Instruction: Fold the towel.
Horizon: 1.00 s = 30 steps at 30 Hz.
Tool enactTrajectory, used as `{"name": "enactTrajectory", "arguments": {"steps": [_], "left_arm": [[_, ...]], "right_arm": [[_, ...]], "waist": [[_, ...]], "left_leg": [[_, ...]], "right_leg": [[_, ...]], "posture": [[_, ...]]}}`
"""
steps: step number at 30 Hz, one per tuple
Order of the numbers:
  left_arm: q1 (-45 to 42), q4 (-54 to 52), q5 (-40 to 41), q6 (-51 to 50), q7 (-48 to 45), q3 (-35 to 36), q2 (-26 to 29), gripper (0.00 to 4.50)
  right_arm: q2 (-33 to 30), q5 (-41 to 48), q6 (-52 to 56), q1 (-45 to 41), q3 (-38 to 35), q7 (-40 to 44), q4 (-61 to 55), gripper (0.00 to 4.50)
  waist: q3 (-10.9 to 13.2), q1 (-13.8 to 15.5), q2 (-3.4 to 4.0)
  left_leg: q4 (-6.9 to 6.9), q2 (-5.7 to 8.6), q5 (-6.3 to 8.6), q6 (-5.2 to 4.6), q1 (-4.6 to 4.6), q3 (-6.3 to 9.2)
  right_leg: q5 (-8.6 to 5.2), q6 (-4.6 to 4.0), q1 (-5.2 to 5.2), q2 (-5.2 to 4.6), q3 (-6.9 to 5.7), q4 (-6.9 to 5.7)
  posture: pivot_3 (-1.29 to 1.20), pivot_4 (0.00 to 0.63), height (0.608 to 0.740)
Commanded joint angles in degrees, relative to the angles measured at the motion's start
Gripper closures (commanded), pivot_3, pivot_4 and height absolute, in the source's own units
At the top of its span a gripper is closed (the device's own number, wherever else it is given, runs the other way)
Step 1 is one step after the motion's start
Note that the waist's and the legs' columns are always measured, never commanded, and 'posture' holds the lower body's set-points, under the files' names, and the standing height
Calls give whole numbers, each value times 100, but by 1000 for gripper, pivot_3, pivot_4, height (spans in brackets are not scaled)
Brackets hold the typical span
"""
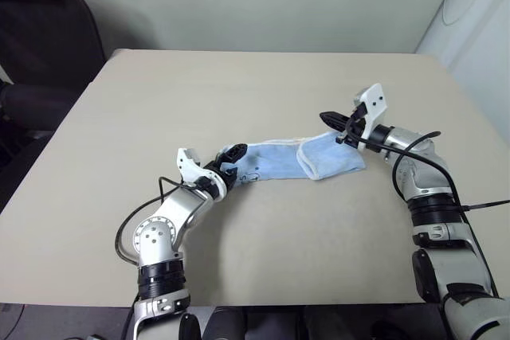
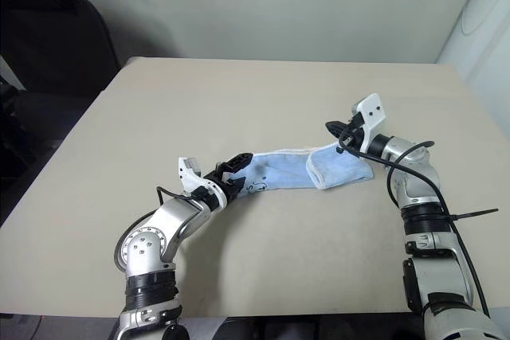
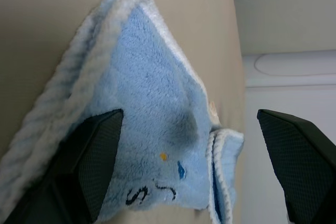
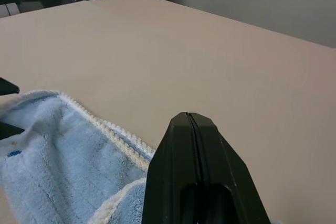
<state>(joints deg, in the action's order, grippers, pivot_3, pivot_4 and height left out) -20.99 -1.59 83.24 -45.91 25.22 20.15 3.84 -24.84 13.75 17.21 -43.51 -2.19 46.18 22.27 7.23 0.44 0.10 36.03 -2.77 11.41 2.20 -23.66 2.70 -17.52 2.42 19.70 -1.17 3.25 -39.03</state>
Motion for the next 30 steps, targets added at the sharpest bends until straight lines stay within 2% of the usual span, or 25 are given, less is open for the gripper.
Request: {"name": "enactTrajectory", "arguments": {"steps": [1, 4, 8, 12, 16, 24, 30], "left_arm": [[194, 28, -38, 11, 237, 89, 54, 40], [344, -436, 278, -23, 312, 211, 236, 40], [778, -1246, 1242, -62, 789, 296, 675, 40], [1243, -1838, 2101, 54, 1465, 22, 1059, 40], [1462, -2246, 2710, 399, 2090, -404, 1190, 40], [1390, -2168, 2670, 1029, 2839, -1196, 940, 40], [967, -1462, 2141, 1279, 2393, -1290, 624, 40]], "right_arm": [[-21, 48, -88, -51, -114, -101, -197, 4500], [-21, 59, -88, -9, -112, -125, -247, 4500], [5, 48, -156, 32, -110, -159, -199, 4500], [54, 39, -245, 25, -101, -183, -74, 4500], [132, 4, -366, -4, -75, -192, 121, 4500], [187, -53, -504, -126, -47, -163, 357, 4500], [165, -54, -520, -118, -56, -175, 355, 4500]], "waist": [[0, -1, 0], [0, -15, 0], [2, -103, -1], [7, -109, 5], [10, -75, 5], [12, -42, 8], [14, 31, 11]], "left_leg": [[-1, 1, -3, 5, 0, 0], [-4, 0, -12, 24, -1, -8], [-12, -1, -4, 41, -5, -25], [-13, -26, 14, 72, -10, -21], [-22, -77, 8, 82, -10, -17], [-7, -82, 11, 83, -10, -20], [-2, -76, 21, 68, -10, -19]], "right_leg": [[0, -1, 0, 0, 0, 1], [-2, -2, 5, 2, 3, 5], [-10, -12, 23, 13, 7, 8], [-23, -34, 35, 58, 14, 11], [-27, -41, 38, 78, 15, 7], [-27, -42, 33, 82, 13, -1], [-28, -44, 24, 85, 5, -2]], "posture": [[0, 150, 740], [0, 150, 740], [0, 150, 740], [0, 150, 740], [0, 150, 740], [0, 150, 740], [0, 150, 740]]}}
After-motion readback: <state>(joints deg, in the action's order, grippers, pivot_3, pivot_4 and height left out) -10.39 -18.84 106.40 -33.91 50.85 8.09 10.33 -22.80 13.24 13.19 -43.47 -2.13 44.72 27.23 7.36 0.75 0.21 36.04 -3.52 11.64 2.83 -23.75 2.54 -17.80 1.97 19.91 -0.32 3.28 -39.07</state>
